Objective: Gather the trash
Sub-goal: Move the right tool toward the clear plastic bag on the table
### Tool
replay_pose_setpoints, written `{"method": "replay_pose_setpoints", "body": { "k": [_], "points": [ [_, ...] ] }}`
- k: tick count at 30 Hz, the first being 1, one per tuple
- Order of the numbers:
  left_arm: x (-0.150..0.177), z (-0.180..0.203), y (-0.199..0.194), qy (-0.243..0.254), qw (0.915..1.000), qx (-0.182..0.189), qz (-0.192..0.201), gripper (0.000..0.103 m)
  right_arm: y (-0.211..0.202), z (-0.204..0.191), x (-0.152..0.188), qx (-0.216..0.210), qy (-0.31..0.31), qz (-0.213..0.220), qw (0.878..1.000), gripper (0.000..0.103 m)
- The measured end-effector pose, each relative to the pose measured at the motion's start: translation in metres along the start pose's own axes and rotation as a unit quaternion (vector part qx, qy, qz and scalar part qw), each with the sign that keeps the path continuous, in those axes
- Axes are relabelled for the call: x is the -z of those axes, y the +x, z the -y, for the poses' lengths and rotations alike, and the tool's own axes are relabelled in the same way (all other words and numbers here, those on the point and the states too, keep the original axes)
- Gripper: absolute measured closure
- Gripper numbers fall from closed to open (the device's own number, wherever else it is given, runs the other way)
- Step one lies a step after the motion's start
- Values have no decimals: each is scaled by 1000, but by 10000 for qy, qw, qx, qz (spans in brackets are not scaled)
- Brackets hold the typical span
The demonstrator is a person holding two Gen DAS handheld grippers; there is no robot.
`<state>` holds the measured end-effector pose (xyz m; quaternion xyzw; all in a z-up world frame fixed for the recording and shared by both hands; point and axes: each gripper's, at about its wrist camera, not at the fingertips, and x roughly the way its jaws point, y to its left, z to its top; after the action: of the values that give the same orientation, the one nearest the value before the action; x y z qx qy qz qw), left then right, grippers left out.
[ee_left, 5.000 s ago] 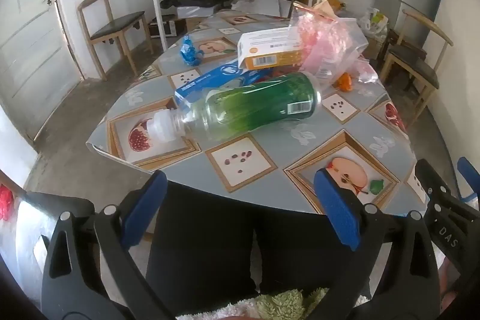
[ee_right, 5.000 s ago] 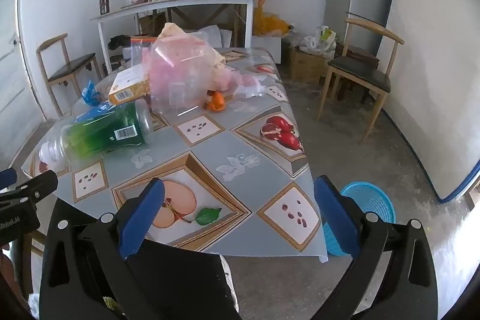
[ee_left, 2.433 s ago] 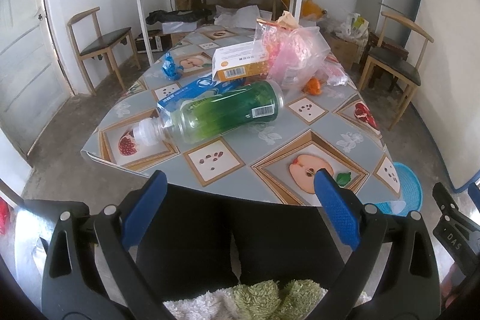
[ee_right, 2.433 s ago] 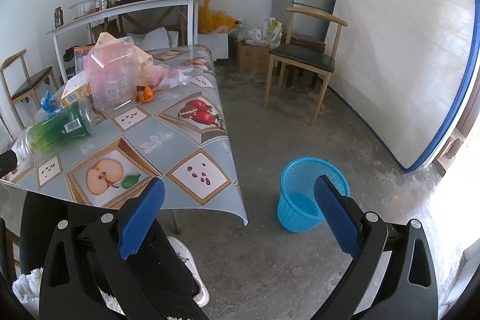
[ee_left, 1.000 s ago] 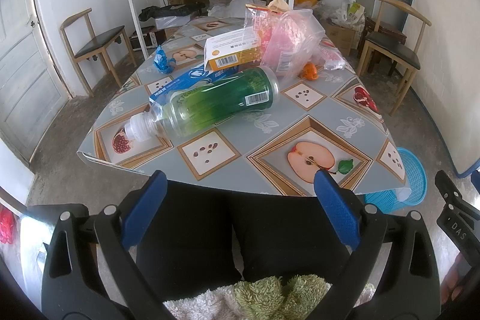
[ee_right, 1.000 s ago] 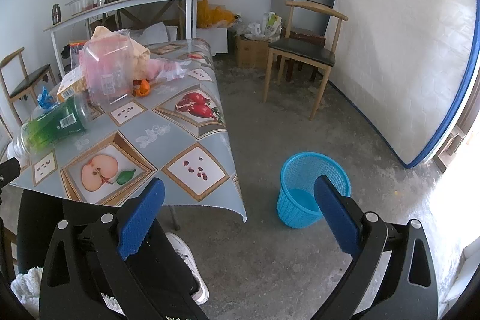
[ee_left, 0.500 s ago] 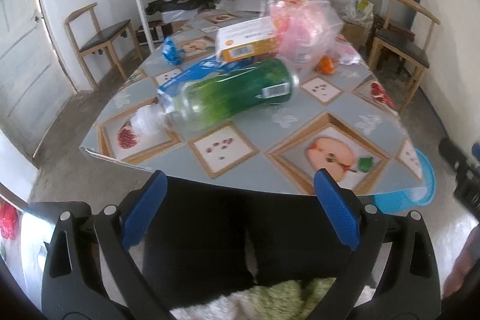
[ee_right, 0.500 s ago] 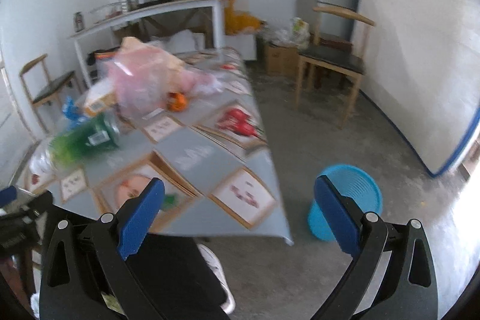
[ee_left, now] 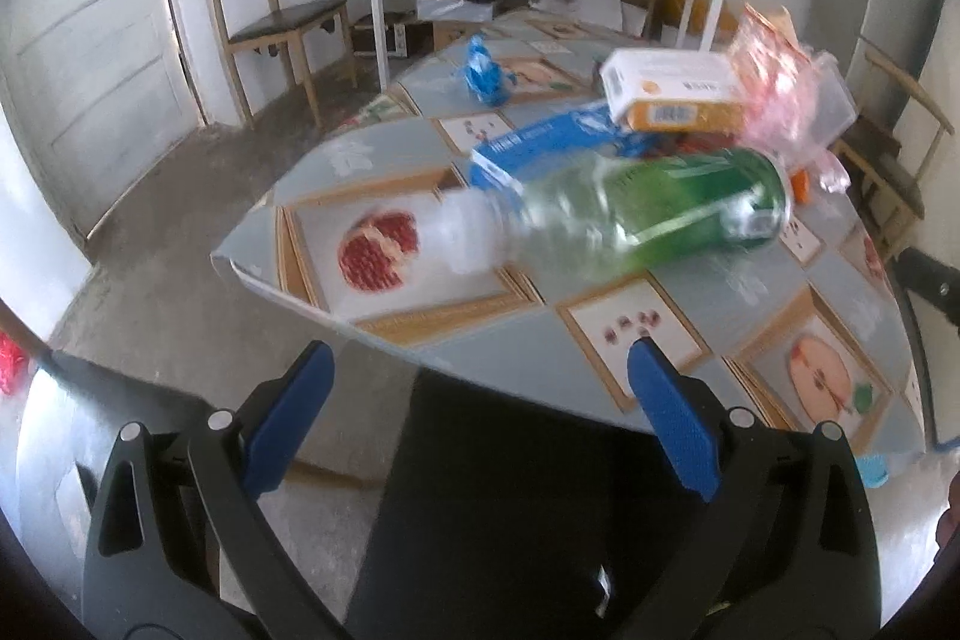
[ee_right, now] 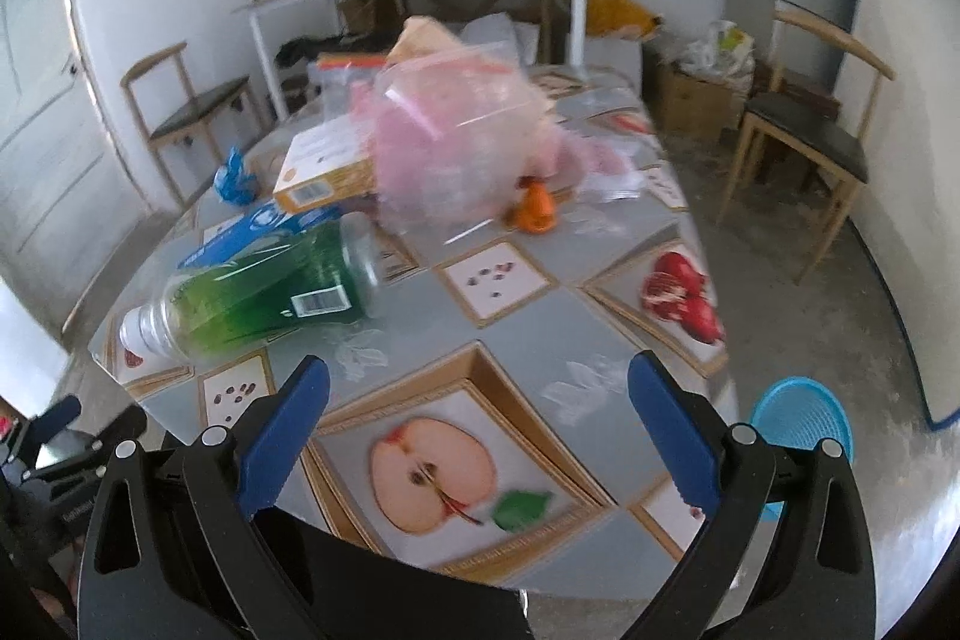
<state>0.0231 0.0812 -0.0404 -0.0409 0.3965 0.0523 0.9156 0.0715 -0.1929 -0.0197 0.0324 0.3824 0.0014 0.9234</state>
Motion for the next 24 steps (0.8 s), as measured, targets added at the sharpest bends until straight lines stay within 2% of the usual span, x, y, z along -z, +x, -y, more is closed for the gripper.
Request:
{"method": "replay_pose_setpoints", "body": {
  "k": [1, 4, 8, 13, 16, 21, 24],
  "points": [
    [-1, 0, 2, 13, 10000, 51, 29, 9, 3, -3, -2, -69, -32, -14, 10000, 6],
    [-5, -6, 6, 69, 9984, 518, 235, 9, 9, -9, -9, -319, -73, -38, 9995, 6],
    [-6, -11, 7, 20, 9910, 1183, 624, 9, 16, -20, -25, -609, -94, 10, 9981, 6],
    [-6, -5, 9, 195, 9868, 1391, 800, 8, 21, -43, -44, -834, -403, 187, 9955, 7],
    [-8, -9, 11, 82, 9834, 1605, 845, 9, 22, -47, -56, -835, -426, 336, 9950, 8],
    [-7, -15, 18, -39, 9801, 1852, 714, 9, 30, -17, -78, -768, 209, 390, 9961, 8],
    [-8, -14, 24, -53, 9790, 1946, 612, 9, 42, 13, -93, -1066, 995, 183, 9891, 8]
  ]
}}
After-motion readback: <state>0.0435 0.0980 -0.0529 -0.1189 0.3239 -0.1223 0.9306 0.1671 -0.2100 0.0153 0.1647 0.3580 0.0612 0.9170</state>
